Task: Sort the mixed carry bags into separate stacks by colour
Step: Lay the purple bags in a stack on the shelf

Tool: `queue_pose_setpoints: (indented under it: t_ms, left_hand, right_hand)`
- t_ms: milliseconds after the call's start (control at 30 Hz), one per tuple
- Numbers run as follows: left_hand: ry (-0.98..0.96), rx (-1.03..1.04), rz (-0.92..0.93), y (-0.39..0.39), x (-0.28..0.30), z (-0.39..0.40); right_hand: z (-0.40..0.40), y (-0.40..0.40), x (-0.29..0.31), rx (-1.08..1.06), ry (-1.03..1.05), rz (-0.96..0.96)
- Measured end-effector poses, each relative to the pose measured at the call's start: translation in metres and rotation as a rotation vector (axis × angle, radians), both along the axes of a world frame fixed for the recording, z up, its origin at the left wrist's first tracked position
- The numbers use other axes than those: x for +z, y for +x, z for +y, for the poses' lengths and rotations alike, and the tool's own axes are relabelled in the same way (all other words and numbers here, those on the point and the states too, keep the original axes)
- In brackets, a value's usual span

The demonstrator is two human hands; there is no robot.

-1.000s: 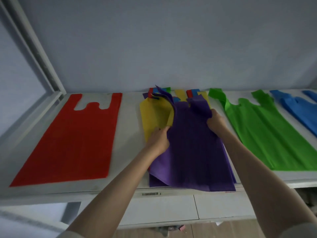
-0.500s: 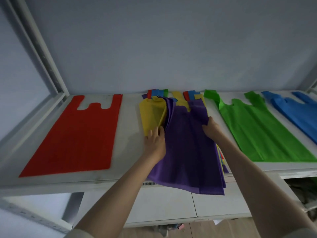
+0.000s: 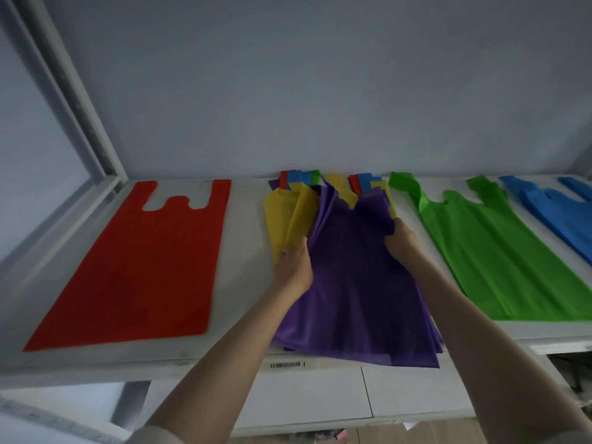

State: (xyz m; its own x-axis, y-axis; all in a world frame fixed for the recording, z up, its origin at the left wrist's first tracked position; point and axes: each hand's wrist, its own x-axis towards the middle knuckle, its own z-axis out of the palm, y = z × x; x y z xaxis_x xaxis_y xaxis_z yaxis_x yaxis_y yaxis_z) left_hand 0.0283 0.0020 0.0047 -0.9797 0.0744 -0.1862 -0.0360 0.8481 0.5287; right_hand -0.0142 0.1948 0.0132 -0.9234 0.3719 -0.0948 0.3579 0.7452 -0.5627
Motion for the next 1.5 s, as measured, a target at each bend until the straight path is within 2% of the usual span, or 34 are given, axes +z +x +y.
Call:
queue_pose_setpoints:
  t_ms: [300,567,700,900,1200,1500]
  left_hand:
    - [0.095,0.046,-0.031,-0.047,-0.001,-0.011]
    - [0.076,0.104,-0.062,-0.045,0.001,-0.006]
    - [0.091,0.12,-0.074,-0.027,0.006,-0.004]
    - [0.081,0.177,-0.079,0.028,0.017,0.001]
    - [0.093,0.215,-0.052,0.167,0.011,0.011]
    - [0.115,0.319,-0.09,0.267,-0.008,-0.035]
  right_hand:
    - [-0.008,-0.05,-0.002,-0.038,-0.032,0.004]
    - [0.005,-0.043,-0.011,-0.085,-0.041,-0.073]
    - [0.008,-0.025,-0.011,-0.074,-0.05,-0.051]
    - [0.014,0.025,-0.005,-0.026,-0.055,-0.013]
    - [0.015,0.152,-0.005,0.044,-0.063,0.042]
    - [-0.03,0.244,-0.022,0.074,-0.112,-0.013]
